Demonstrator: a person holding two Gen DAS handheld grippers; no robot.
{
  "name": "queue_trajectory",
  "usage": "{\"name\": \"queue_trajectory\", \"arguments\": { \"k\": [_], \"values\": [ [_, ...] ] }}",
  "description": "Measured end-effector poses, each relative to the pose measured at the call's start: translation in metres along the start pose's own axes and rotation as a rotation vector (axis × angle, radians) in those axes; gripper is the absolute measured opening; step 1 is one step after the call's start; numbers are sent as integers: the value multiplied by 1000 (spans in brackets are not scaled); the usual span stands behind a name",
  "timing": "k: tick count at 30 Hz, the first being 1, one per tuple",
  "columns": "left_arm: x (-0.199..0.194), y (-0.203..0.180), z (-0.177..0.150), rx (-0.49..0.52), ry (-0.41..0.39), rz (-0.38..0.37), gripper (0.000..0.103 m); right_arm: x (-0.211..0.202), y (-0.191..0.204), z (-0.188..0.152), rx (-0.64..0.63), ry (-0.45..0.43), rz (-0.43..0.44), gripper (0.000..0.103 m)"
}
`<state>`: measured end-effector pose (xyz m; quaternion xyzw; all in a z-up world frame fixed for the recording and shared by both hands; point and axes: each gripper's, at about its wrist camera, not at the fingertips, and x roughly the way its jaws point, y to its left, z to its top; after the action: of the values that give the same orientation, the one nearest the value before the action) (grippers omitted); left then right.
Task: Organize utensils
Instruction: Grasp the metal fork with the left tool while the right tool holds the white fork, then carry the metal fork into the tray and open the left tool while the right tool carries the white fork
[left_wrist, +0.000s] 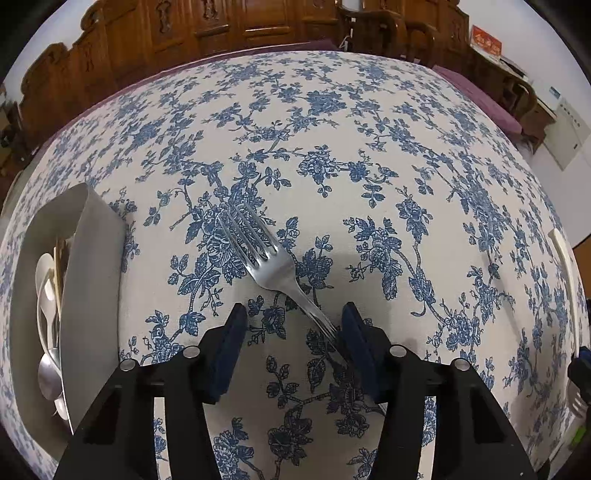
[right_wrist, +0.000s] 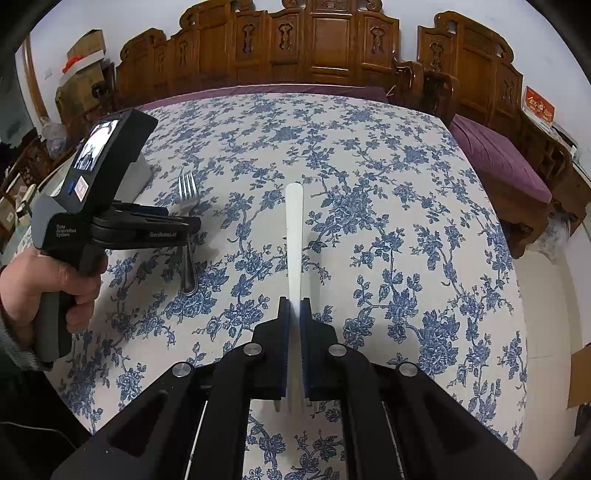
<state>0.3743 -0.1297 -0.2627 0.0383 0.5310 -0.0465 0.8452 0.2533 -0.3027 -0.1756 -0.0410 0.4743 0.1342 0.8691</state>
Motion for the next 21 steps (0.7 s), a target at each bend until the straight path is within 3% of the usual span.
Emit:
{"name": "queue_trajectory", "arguments": {
  "k": [2, 3, 4, 9, 21],
  "values": [
    [-2, -1, -1, 13, -10, -7, 32, -1, 0, 0, -2, -1, 0, 7],
    [-3, -1, -2, 13, -13, -11, 19, -1, 0, 0, -2, -2, 3, 7],
    [-4, -1, -3, 13, -12, 2, 15, -1, 0, 0, 0, -1, 2, 7],
    [-8, 6, -9, 27, -1, -2, 6, -2, 2, 0, -4, -1, 3, 7],
    [-41, 13, -24, 79, -68, 29, 6, -10, 13, 4, -21, -27, 27, 7]
  ]
}}
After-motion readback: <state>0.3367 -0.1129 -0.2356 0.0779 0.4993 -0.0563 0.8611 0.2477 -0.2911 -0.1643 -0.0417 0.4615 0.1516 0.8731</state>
